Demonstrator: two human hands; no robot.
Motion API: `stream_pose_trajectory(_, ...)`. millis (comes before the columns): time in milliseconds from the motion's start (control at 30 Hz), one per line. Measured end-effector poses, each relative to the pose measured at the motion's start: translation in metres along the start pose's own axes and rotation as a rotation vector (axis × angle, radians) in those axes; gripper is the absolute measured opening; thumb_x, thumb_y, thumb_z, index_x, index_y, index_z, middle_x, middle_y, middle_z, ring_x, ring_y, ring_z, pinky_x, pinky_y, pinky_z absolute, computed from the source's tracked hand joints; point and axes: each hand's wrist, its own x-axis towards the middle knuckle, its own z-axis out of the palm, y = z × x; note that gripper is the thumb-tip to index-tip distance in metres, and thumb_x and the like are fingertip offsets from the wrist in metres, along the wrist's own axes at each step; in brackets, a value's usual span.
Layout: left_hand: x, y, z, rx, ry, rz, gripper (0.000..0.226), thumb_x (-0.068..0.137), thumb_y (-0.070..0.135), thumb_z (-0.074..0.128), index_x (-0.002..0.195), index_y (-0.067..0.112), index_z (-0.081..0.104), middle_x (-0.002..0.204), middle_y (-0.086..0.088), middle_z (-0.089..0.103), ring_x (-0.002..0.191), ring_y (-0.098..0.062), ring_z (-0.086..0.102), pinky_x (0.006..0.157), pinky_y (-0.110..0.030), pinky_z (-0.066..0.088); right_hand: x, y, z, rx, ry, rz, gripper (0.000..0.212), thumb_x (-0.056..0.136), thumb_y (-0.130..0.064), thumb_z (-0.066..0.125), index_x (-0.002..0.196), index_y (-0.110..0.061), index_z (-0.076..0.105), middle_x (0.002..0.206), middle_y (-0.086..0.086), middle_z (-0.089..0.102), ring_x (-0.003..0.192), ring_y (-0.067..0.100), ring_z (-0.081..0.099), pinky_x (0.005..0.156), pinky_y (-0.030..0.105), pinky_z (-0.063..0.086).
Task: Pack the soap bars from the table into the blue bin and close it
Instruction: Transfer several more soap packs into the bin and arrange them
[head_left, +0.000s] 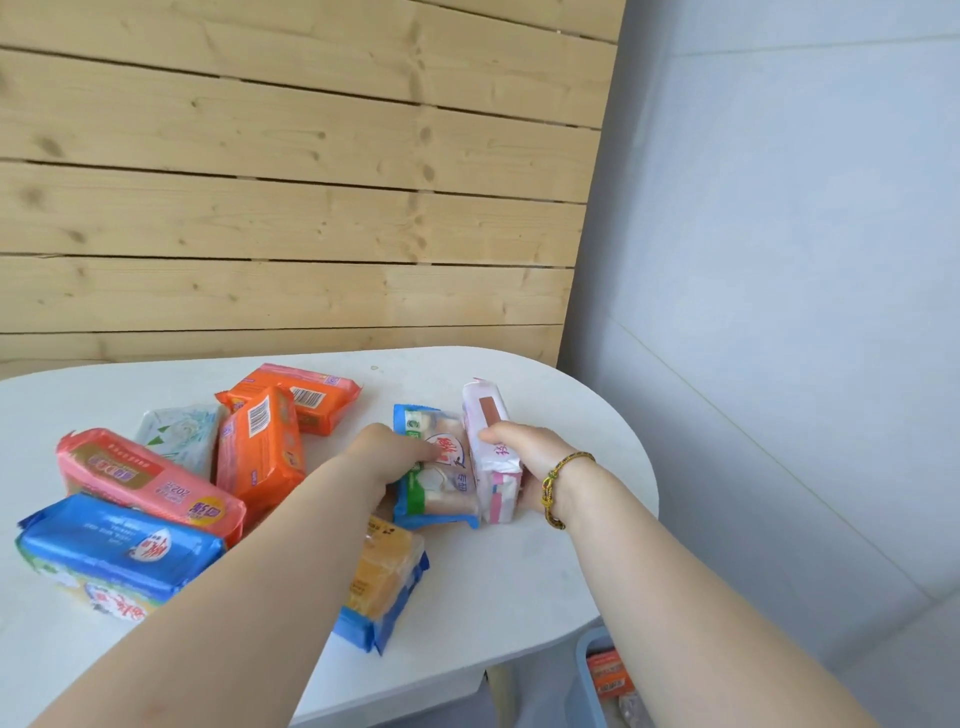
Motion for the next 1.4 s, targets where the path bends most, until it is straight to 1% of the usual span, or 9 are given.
stream_pose_trajectory(133, -0.008, 0.006, 0.009, -0.243, -0.011, 0.067, 0.015, 0.078, 0.011, 0.067, 0.07, 0.008, 0.055, 0.068, -0.01, 0.062, 0.048, -0.02, 0.061, 0.042, -0.023, 0.051, -0.003, 0.001, -0.004, 0.063, -0.034, -0.002, 0.012, 0.078, -0.027, 0.058, 0.076, -0.015, 0.059, 0.096, 0.012, 0.061, 0.093, 0.028, 0.058, 0.102, 0.05, 0.041)
stream_pose_trajectory(233, -0.022, 0.015, 0.018, -0.248, 0.005, 0.214, 0.017, 0.077, 0.012, 0.068, 0.067, 0.014, 0.054, 0.07, -0.007, 0.062, 0.059, -0.022, 0.06, 0.062, -0.03, 0.052, -0.017, -0.001, -0.012, 0.083, -0.045, -0.053, 0.019, 0.077, -0.034, 0.066, 0.077, -0.016, 0.061, 0.091, 0.009, 0.064, 0.095, 0.03, 0.06, 0.099, 0.045, 0.046)
stream_pose_trajectory(400, -0.06, 0.036, 0.038, -0.314, -0.091, 0.389, 0.017, 0.073, 0.013, 0.072, 0.07, 0.02, 0.057, 0.073, -0.001, 0.065, 0.061, -0.018, 0.063, 0.062, -0.03, 0.055, -0.054, 0.002, -0.049, 0.165, -0.044, -0.159, 0.003, 0.081, -0.014, 0.061, 0.079, -0.013, 0.059, 0.081, 0.011, 0.066, 0.078, 0.031, 0.063, 0.088, 0.057, 0.049)
stream_pose_trajectory(633, -0.111, 0.043, 0.111, -0.188, -0.238, 0.594, 0.019, 0.071, 0.013, 0.073, 0.086, 0.018, 0.06, 0.079, 0.002, 0.067, 0.066, -0.016, 0.065, 0.062, -0.03, 0.055, -0.121, 0.043, -0.145, 0.016, 0.252, -0.283, 0.018, 0.081, -0.003, 0.051, 0.07, -0.017, 0.055, 0.067, 0.005, 0.058, 0.062, 0.019, 0.057, 0.061, 0.028, 0.046)
stream_pose_trajectory(867, -0.119, -0.004, 0.202, 0.12, -0.403, 0.731, 0.032, 0.069, 0.013, 0.075, 0.083, 0.031, 0.052, 0.082, 0.007, 0.066, 0.075, -0.013, 0.063, 0.067, -0.023, 0.051, -0.146, 0.146, -0.21, 0.005, 0.481, -0.088, 0.024, 0.081, 0.0, 0.051, 0.065, -0.017, 0.052, 0.059, 0.001, 0.053, 0.047, 0.008, 0.054, 0.036, 0.009, 0.04)
stream_pose_trajectory(967, -0.101, -0.035, 0.239, 0.222, -0.461, 0.691, 0.035, 0.069, 0.012, 0.074, 0.089, 0.03, 0.051, 0.09, 0.003, 0.066, 0.082, -0.016, 0.064, 0.071, -0.025, 0.05, -0.128, 0.194, -0.216, 0.057, 0.518, 0.02, 0.01, 0.08, -0.001, 0.053, 0.086, -0.009, 0.055, 0.068, 0.004, 0.052, 0.059, 0.015, 0.052, 0.049, 0.02, 0.042)
stream_pose_trajectory(1233, -0.036, -0.118, 0.309, 0.506, -0.409, 0.484, 0.047, 0.076, 0.016, 0.068, 0.119, 0.018, 0.048, 0.092, 0.006, 0.055, 0.075, -0.007, 0.051, 0.051, -0.007, 0.037, -0.071, 0.296, -0.18, 0.293, 0.512, 0.212, 0.04, 0.08, -0.012, 0.059, 0.116, -0.015, 0.041, 0.086, 0.001, 0.055, 0.078, 0.015, 0.056, 0.068, 0.027, 0.049)
stream_pose_trajectory(1300, -0.022, -0.13, 0.319, 0.574, -0.445, 0.47, 0.054, 0.076, 0.016, 0.067, 0.125, 0.018, 0.045, 0.106, 0.0, 0.06, 0.081, -0.007, 0.053, 0.064, -0.006, 0.038, -0.056, 0.313, -0.171, 0.404, 0.533, 0.251, 0.056, 0.079, -0.014, 0.062, 0.129, -0.013, 0.035, 0.106, 0.01, 0.056, 0.096, 0.026, 0.057, 0.087, 0.039, 0.05)
stream_pose_trajectory(1400, -0.007, -0.145, 0.331, 0.678, -0.497, 0.466, 0.06, 0.078, 0.02, 0.066, 0.131, 0.018, 0.039, 0.126, -0.003, 0.056, 0.108, -0.017, 0.055, 0.079, -0.015, 0.035, -0.039, 0.329, -0.156, 0.523, 0.58, 0.253, 0.083, 0.078, -0.013, 0.065, 0.141, -0.023, 0.011, 0.12, 0.012, 0.05, 0.101, 0.025, 0.054, 0.086, 0.034, 0.045)
